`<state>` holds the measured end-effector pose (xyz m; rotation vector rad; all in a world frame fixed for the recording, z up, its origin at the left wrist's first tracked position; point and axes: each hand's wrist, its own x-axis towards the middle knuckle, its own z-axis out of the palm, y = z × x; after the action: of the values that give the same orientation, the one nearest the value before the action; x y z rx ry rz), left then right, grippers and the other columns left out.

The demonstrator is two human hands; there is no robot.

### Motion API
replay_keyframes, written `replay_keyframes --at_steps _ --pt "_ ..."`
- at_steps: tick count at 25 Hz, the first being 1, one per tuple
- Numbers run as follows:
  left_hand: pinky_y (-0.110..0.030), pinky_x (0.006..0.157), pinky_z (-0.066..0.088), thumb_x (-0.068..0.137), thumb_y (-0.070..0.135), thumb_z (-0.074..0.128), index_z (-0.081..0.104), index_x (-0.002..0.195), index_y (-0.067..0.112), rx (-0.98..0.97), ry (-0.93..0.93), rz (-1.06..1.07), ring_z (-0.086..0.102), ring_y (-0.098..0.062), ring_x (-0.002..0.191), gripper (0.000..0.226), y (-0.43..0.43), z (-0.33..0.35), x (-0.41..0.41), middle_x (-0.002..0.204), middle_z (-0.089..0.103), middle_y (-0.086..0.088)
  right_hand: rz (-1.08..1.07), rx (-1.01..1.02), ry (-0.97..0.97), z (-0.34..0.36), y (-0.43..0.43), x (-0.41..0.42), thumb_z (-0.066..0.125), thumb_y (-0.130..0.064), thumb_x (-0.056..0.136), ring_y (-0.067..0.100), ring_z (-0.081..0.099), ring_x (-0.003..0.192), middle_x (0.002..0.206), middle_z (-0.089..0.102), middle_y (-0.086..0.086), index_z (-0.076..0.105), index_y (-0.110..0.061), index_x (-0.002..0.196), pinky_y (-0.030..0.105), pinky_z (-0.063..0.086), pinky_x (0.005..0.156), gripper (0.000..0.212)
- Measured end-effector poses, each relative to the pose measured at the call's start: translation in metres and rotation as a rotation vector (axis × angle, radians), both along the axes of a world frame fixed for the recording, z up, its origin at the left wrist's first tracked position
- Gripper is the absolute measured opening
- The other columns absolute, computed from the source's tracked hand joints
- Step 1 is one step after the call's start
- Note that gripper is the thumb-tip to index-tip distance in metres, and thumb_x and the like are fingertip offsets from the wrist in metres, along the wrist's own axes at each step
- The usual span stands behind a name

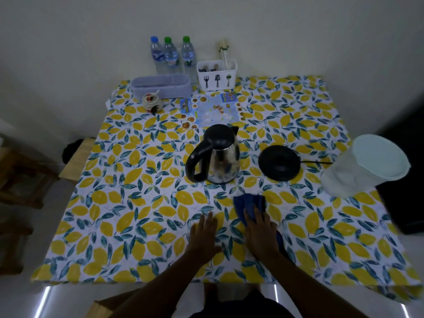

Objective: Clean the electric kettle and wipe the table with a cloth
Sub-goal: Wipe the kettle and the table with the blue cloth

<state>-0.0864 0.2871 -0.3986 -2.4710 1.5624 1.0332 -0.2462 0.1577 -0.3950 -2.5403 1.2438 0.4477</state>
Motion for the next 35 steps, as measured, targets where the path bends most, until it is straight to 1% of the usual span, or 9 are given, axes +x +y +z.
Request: replay_keyframes --at_steps 4,9,15,19,20,23,26,29,35 --pt "-0.058 0.119 0.004 0.087 0.049 0.061 -0.005 0.152 0.020 0.023 -0.013 -0.002 -0.019 -0.030 0.147 0.097 -0.004 0.005 0.000 0.161 -0.023 -0.002 -0.054 -0.066 -0.007 0.007 -0.048 0.043 0.039 -0.036 0.099 0.040 0.022 0.139 0.160 0.013 0.012 0.013 -0.024 0.151 0.056 0.034 0.104 0.059" --pt "-0.058 0.118 0.007 0.088 0.052 0.058 -0.004 0.152 0.018 0.032 -0.035 -0.002 -0.018 -0.030 0.148 0.095 -0.005 0.011 -0.003 0.161 -0.021 -0.003 -0.098 0.040 -0.050 0.006 -0.088 0.065 0.037 -0.035 0.100 0.039 0.010 0.144 0.162 0.003 0.008 0.011 -0.026 0.151 0.058 0.027 0.109 0.058" --pt "-0.054 0.120 -0.002 0.095 0.052 0.043 -0.006 0.152 0.018 0.015 -0.056 0.076 -0.020 -0.029 0.147 0.082 -0.011 0.011 -0.021 0.160 -0.022 -0.004 -0.038 -0.009 -0.085 -0.003 -0.028 -0.014 0.048 -0.037 0.096 0.040 0.030 0.138 0.157 0.028 0.012 0.028 -0.027 0.148 0.058 0.036 0.103 0.057" --pt "-0.053 0.120 -0.001 0.099 0.045 0.037 -0.006 0.152 0.023 -0.038 -0.094 -0.005 -0.020 -0.028 0.147 0.072 -0.029 0.007 -0.052 0.161 -0.020 -0.004 -0.017 -0.005 0.033 0.006 -0.016 -0.072 0.085 -0.025 0.067 0.046 0.061 0.105 0.128 0.062 0.018 0.064 -0.020 0.123 0.056 0.056 0.074 0.061" --pt "-0.053 0.120 -0.002 0.098 0.048 0.038 -0.007 0.152 0.024 -0.041 -0.077 -0.017 -0.021 -0.027 0.147 0.074 -0.034 0.006 -0.057 0.161 -0.021 -0.003 -0.039 -0.037 0.032 0.008 -0.024 -0.085 0.086 -0.023 0.066 0.046 0.063 0.102 0.125 0.064 0.019 0.067 -0.018 0.118 0.055 0.057 0.072 0.056" --pt "-0.051 0.121 -0.004 0.097 0.056 0.034 -0.010 0.151 0.024 -0.074 -0.063 -0.071 -0.024 -0.025 0.146 0.077 -0.049 0.004 -0.070 0.159 -0.025 0.000 -0.181 -0.084 -0.040 0.009 -0.053 -0.129 0.060 -0.031 0.091 0.044 0.043 0.129 0.148 0.042 0.016 0.047 -0.021 0.139 0.057 0.045 0.096 0.051" --pt "-0.051 0.122 0.000 0.097 0.055 0.034 -0.006 0.152 0.022 -0.079 -0.062 -0.130 -0.021 -0.026 0.147 0.075 -0.062 0.009 -0.084 0.160 -0.023 -0.001 -0.213 -0.124 -0.047 0.011 -0.062 -0.155 0.043 -0.056 0.090 0.043 0.032 0.139 0.156 0.030 0.014 0.029 -0.027 0.148 0.060 0.038 0.101 0.066" --pt "-0.047 0.122 0.002 0.098 0.052 0.036 -0.005 0.152 0.018 -0.103 -0.105 -0.210 -0.017 -0.028 0.149 0.076 -0.069 0.017 -0.093 0.162 -0.018 -0.006 -0.170 -0.127 -0.045 0.011 -0.062 -0.156 0.011 -0.069 0.088 0.045 0.033 0.138 0.154 0.034 0.016 0.033 -0.024 0.147 0.063 0.039 0.098 0.077" --pt "-0.047 0.121 -0.005 0.099 0.052 0.034 -0.009 0.151 0.027 -0.217 -0.097 -0.188 -0.024 -0.022 0.146 0.072 -0.077 0.033 -0.087 0.156 -0.027 0.005 -0.183 -0.152 -0.122 0.022 -0.052 -0.146 0.011 -0.061 0.093 0.040 0.033 0.140 0.153 0.037 0.012 0.040 -0.022 0.144 0.062 0.039 0.100 0.070"
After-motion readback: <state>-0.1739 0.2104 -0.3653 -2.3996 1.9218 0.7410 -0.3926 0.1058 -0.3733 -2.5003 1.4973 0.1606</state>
